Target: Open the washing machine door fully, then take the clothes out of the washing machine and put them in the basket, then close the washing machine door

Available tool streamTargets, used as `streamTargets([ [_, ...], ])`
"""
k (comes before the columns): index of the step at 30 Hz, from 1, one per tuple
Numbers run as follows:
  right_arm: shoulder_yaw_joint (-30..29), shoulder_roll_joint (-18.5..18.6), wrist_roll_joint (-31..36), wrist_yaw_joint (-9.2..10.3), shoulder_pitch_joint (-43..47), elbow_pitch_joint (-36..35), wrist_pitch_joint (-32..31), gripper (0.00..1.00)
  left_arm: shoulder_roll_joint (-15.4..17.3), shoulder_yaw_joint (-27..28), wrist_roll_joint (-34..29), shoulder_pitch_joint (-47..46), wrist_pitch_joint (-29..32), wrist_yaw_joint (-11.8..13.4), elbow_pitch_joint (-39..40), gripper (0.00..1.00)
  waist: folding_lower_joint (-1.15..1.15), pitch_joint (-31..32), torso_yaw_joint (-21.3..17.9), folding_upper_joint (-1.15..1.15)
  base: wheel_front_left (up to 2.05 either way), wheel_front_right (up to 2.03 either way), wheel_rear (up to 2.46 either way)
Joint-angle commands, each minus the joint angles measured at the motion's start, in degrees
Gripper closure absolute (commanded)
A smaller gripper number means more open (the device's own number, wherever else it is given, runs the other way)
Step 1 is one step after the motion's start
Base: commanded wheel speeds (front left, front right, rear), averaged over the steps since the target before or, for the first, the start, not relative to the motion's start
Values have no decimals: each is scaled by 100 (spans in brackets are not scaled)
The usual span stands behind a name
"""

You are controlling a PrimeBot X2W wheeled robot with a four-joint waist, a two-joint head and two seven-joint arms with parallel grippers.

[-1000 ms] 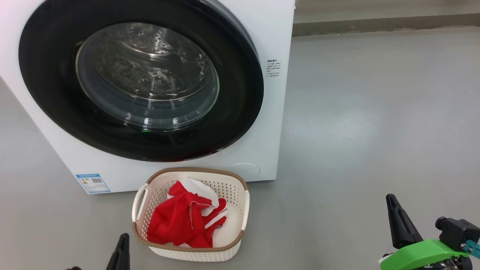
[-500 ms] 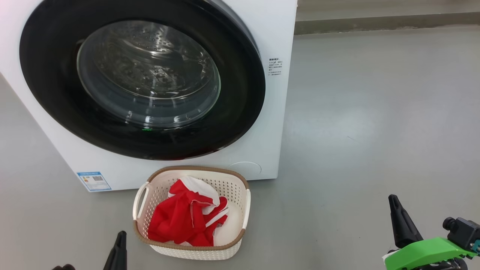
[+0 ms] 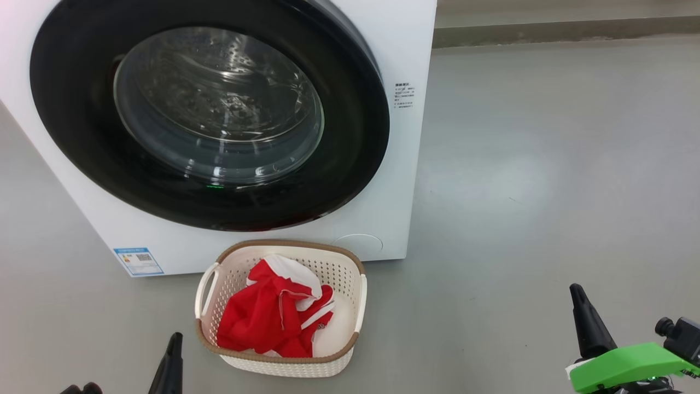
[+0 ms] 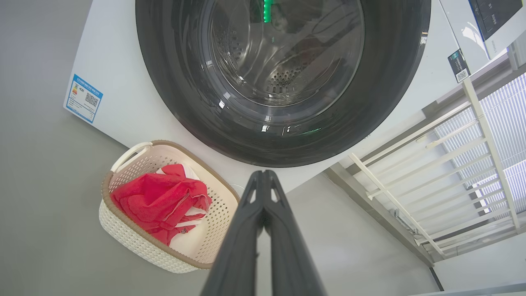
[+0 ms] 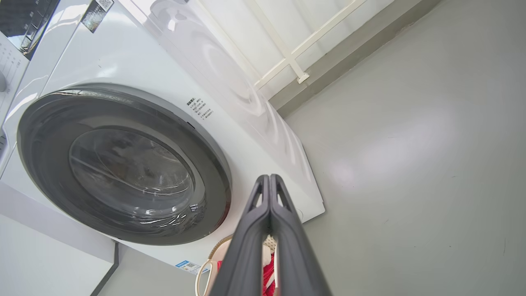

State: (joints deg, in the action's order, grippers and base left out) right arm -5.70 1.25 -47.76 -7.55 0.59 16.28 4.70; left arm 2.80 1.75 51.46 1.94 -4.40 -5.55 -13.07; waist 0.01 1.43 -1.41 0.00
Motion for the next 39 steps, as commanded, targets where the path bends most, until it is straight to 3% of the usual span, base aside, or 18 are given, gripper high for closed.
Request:
streamTargets([
  [1, 11, 81, -172, 3, -367, -172, -26, 100, 45, 132, 121, -300, 22, -55, 111, 100, -1, -2, 2, 0, 0, 0, 0],
  [39, -47, 128, -2598, 5, -559, -190, -651, 100, 24, 334, 2366, -608, 633, -134, -22, 100, -1, -87, 82, 0, 0, 0, 0],
])
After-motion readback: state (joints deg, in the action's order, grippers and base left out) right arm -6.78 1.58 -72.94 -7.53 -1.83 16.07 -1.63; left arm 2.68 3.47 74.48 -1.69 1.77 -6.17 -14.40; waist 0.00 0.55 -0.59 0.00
